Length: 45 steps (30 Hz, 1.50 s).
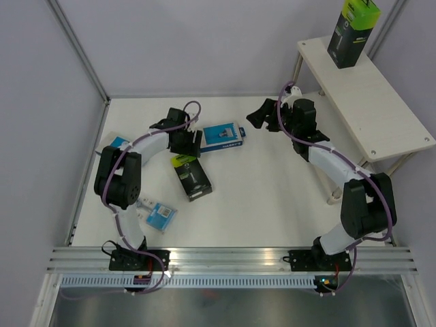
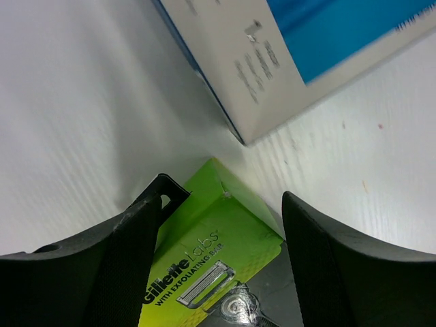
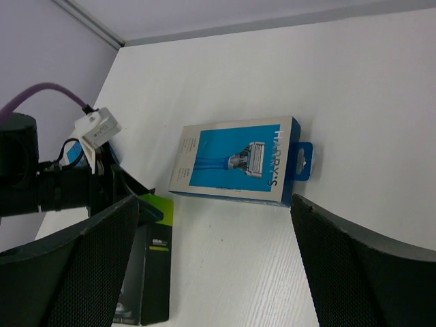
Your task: Place and organize the shaving razors onto the shelf
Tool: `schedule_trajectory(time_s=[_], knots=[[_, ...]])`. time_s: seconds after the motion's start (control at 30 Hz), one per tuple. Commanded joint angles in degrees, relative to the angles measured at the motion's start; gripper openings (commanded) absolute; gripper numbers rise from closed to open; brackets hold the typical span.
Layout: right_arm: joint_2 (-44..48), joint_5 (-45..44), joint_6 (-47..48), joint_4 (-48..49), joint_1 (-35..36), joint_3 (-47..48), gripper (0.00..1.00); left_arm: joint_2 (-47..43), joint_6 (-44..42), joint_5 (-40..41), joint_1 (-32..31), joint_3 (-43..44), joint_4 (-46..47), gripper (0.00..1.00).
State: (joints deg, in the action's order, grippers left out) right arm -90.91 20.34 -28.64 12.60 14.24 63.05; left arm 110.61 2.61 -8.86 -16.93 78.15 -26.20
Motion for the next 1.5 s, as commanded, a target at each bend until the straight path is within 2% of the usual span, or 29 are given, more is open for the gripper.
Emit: schedule_trajectory(time_s=[0.0,0.13,0.37,0.5,0.63,0.73,0.8,0.9,1.03,1.17,1.33,1.47], knots=[[4.95,-4.25,0.61,-3.28,0.79,-1.34,0.98,-5.39,5.65,-3.43,-2.05,-5.63,4.04,0.76],[7.94,-5.74,0.69,-5.04,0.97,-3.02,0.98,-8.03,6.70,-3.97,-5.39,-10.37,4.49,0.76],[10.76,-8.29,2.71,-8.03,0.97,-4.51,0.98,-12.87,11.35,-6.34,-11.63,-13.72,3.26,0.76],[9.62,-9.35,4.12,-9.34,0.96,-3.37,0.98,-17.95,14.52,-10.89,-11.81,-17.41,1.77,0.76],[5.06,-9.79,4.74,-10.49,0.97,0.40,0.98,-20.34,10.94,-16.62,-11.81,-16.72,-1.30,0.76],[1.90,-8.92,4.30,-9.96,0.97,2.77,0.98,-20.61,6.38,-15.66,-11.81,-12.07,-6.21,0.77],[0.22,-6.73,4.04,-10.75,1.05,4.53,0.98,-20.52,4.95,-12.94,-11.38,-9.00,-8.25,0.80],[-2.68,-2.43,3.51,-11.98,1.05,8.31,0.98,-19.20,6.26,-16.35,-7.17,-0.92,-12.29,0.80],[-4.01,-1.44,3.51,-12.51,1.05,9.99,0.98,-19.73,10.92,-20.49,-0.05,0.25,-12.65,0.80],[-4.62,0.57,5.00,-17.77,0.97,9.73,0.98,-20.52,11.27,-21.99,1.72,-1.59,-13.00,0.82],[-6.11,6.81,5.00,-19.02,1.40,9.38,0.98,-20.25,13.56,-21.28,1.81,-8.53,-10.38,0.81],[-4.72,3.23,2.02,-19.89,3.77,9.29,0.98,-21.66,17.68,-17.61,1.81,-11.96,-6.33,0.82]])
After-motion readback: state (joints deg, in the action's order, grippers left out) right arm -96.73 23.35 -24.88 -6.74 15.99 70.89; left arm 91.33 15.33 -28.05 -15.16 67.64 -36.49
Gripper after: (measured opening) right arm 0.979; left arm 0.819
